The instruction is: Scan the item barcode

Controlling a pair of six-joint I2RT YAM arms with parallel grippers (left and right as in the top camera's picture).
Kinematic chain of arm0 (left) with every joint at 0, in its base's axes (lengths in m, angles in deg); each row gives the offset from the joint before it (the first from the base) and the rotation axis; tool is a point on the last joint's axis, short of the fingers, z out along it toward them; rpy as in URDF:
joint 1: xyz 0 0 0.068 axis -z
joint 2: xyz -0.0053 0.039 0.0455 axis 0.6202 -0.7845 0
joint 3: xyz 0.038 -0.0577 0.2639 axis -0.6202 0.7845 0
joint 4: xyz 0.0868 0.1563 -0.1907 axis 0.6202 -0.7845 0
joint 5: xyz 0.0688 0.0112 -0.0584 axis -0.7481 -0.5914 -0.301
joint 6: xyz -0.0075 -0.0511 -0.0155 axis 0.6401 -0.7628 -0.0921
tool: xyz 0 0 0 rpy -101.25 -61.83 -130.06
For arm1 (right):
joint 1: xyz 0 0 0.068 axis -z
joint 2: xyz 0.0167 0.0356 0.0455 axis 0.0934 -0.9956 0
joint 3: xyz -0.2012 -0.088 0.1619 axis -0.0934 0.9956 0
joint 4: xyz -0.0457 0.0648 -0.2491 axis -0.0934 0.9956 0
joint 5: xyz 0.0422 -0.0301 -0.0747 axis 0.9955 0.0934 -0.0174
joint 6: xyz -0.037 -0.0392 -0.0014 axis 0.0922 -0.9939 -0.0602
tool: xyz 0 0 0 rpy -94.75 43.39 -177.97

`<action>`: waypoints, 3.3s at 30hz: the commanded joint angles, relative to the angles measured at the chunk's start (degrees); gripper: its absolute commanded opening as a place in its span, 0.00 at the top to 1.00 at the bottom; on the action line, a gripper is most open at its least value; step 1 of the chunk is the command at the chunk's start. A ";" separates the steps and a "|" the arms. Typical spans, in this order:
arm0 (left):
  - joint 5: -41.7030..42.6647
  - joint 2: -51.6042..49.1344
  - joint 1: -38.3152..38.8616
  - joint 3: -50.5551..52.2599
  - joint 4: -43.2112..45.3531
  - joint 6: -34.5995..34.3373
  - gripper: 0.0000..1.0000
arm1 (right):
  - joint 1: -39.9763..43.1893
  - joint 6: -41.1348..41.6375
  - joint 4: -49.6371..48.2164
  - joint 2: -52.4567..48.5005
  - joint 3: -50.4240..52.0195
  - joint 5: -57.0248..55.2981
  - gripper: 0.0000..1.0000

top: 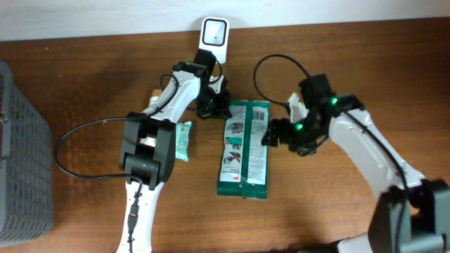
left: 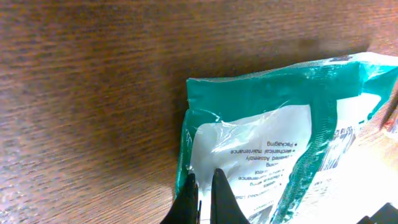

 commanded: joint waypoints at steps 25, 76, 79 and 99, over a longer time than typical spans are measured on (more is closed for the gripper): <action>-0.48 -2.62 -0.26 0.92 -4.04 -0.09 1.00 | 2.99 18.23 -38.95 -4.31 13.90 14.56 0.96; -12.72 9.09 -28.24 -33.48 -30.69 18.08 0.18 | -20.87 -59.80 -53.81 -26.01 -33.62 -77.66 0.96; -12.70 9.09 -28.24 -33.48 -30.77 18.08 0.18 | -20.81 -63.80 -66.55 -32.57 -33.62 -77.96 0.96; -12.74 9.09 -26.73 -33.48 -30.49 18.10 0.18 | -19.54 -82.60 -87.60 -45.31 -33.64 -76.89 0.96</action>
